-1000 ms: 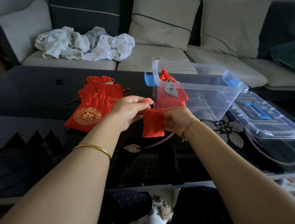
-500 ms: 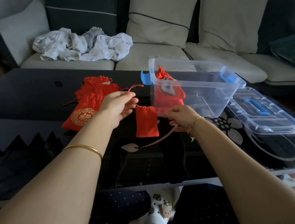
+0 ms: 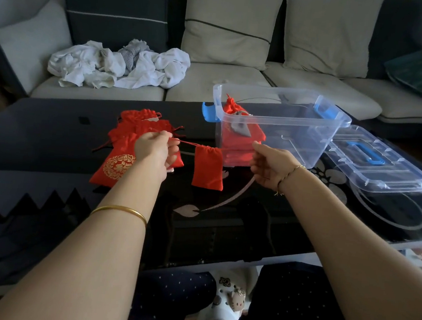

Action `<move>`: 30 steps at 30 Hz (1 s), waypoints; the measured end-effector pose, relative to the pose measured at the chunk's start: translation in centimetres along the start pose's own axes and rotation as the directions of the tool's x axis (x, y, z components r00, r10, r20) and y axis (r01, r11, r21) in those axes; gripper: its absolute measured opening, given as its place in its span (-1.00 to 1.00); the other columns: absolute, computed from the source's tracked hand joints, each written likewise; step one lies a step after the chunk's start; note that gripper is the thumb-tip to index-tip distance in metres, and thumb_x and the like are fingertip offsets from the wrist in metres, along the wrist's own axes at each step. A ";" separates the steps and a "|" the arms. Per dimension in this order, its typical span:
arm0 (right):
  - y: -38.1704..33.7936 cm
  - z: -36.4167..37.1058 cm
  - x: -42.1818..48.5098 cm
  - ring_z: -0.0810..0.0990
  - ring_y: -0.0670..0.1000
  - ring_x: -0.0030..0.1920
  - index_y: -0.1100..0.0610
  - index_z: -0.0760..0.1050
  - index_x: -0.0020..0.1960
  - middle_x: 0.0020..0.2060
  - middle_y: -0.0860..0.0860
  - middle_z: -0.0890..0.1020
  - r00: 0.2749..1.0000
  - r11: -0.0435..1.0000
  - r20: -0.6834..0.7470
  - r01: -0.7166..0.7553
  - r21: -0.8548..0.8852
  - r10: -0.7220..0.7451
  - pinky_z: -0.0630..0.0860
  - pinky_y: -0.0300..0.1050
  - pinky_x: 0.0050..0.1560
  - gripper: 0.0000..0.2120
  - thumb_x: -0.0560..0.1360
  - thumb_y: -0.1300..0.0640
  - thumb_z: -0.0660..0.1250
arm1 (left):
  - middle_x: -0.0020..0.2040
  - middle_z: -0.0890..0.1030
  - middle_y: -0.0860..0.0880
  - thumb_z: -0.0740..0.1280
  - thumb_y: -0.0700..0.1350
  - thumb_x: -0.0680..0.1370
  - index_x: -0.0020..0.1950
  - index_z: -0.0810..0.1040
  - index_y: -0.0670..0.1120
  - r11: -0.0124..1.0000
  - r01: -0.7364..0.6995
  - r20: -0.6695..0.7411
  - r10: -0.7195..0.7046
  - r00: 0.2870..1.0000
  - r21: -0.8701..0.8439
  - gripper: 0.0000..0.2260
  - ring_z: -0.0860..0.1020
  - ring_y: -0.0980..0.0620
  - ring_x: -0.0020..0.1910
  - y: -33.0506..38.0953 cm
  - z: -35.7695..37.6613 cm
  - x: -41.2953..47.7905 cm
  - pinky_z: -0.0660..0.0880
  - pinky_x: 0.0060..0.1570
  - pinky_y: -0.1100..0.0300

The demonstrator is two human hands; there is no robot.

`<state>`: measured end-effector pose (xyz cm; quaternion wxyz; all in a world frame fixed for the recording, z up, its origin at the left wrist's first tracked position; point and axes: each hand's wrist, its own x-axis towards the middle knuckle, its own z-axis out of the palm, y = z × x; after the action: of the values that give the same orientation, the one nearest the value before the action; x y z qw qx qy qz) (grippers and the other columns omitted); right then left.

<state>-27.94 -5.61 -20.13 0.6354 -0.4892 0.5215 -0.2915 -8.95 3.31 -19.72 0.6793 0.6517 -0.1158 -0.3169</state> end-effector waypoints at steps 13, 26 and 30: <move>0.2 -0.1 0.4 0.42 -0.08 -0.44 0.11 0.45 -0.31 -0.42 0.00 0.46 0.998 0.995 -0.049 -0.026 0.096 0.030 0.37 -0.25 -0.41 -0.66 0.57 -0.04 0.20 | -0.31 0.56 -0.04 0.24 -0.11 0.59 -0.06 0.56 -0.17 0.962 -0.116 -0.117 0.148 0.982 0.248 -0.84 0.47 0.08 -0.44 -0.4 -1.0 1.1 0.39 -0.53 0.27; -0.2 -0.5 0.5 0.30 -0.08 -0.53 0.14 0.45 -0.38 -0.59 -0.03 0.41 0.957 0.978 -0.290 0.041 0.205 0.021 0.25 -0.27 -0.51 -0.67 0.54 0.10 0.23 | -0.20 0.62 0.00 0.10 -0.13 0.60 -0.26 0.42 -0.11 0.982 0.055 -0.106 -0.076 0.992 -0.181 -0.75 0.57 0.11 -0.26 1.7 -0.3 -0.8 0.47 -0.15 0.20; -1.4 0.3 -0.6 0.32 -0.05 -0.52 0.14 0.47 -0.42 -0.52 0.02 0.41 0.916 0.949 -0.275 0.312 0.037 -0.291 0.29 -0.22 -0.48 -0.67 0.52 0.14 0.23 | -0.35 0.64 0.00 0.13 -0.06 0.63 -0.28 0.29 -0.05 0.909 0.081 0.238 0.020 0.971 -0.409 -0.72 0.66 0.06 -0.28 2.8 0.0 -1.4 0.52 -0.03 0.15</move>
<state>-27.62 -5.44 -18.64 0.5261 -0.4943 0.5083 -0.4696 -9.23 3.94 -16.68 0.7786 0.4515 -0.1155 -0.4202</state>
